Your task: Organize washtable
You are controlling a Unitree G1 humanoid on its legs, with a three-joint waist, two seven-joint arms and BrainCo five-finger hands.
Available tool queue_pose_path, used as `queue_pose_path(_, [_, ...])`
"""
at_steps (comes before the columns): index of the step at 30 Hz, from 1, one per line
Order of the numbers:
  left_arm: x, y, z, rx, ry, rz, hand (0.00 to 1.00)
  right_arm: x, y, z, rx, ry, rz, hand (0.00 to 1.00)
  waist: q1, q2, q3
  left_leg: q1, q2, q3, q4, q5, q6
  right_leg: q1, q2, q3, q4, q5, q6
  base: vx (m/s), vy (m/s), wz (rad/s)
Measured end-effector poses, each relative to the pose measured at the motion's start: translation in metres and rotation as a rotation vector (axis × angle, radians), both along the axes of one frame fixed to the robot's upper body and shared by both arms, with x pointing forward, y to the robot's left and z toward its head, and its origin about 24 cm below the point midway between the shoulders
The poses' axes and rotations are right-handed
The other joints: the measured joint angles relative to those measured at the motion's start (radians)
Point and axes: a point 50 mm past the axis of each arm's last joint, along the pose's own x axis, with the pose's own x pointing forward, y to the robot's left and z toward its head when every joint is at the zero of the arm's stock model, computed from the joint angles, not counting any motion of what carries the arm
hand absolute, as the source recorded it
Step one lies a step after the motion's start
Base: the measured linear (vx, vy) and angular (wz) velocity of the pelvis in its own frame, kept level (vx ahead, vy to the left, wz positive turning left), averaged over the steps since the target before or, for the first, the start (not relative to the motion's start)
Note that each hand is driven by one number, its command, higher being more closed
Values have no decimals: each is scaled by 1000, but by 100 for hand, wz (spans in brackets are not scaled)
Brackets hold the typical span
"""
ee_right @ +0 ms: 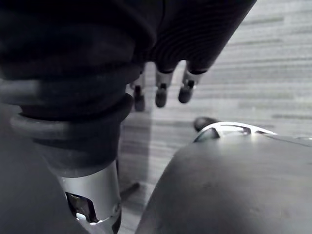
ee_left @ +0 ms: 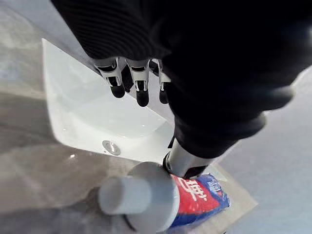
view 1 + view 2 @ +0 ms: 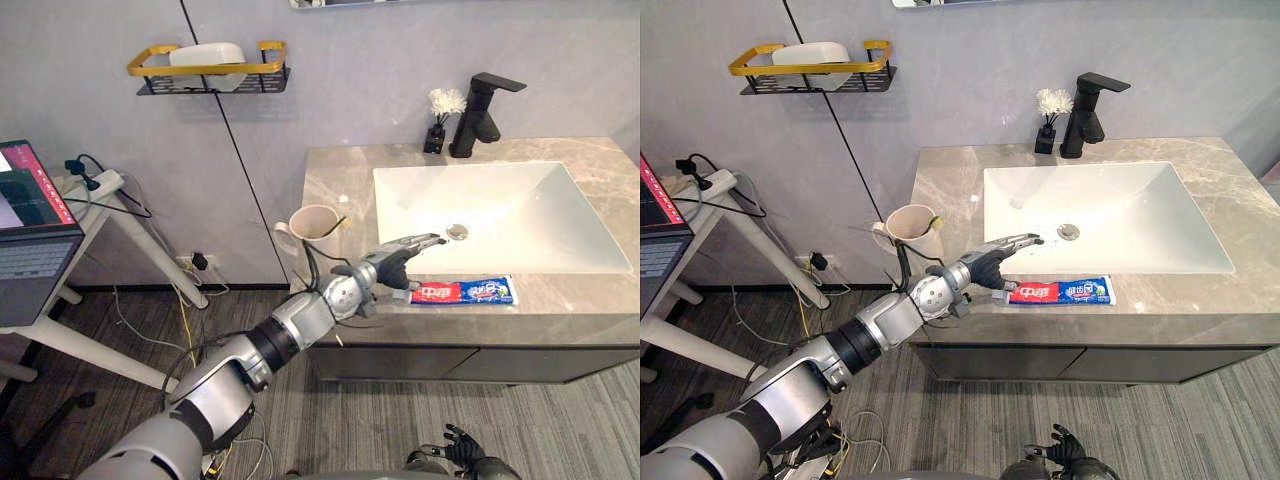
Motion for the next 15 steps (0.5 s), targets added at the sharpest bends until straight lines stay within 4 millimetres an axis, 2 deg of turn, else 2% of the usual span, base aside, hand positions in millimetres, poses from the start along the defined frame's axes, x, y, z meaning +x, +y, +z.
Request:
queue_pose_path(6, [-10,2,-4,-36,16,-9,0,2,-1,1,0,-11,-6,0,2,19,9,9,2,8,18,-20,1,18,0,8,1,-6,-9,-9,13,-3])
queue_pose_path(15, [-15,8,-3,-57,2,-5,0,3,-1,1,0,-13,4,0,1,20,10,10,4,9,18,-23,1,15,3,10,1,-6,-9,-3,2,0])
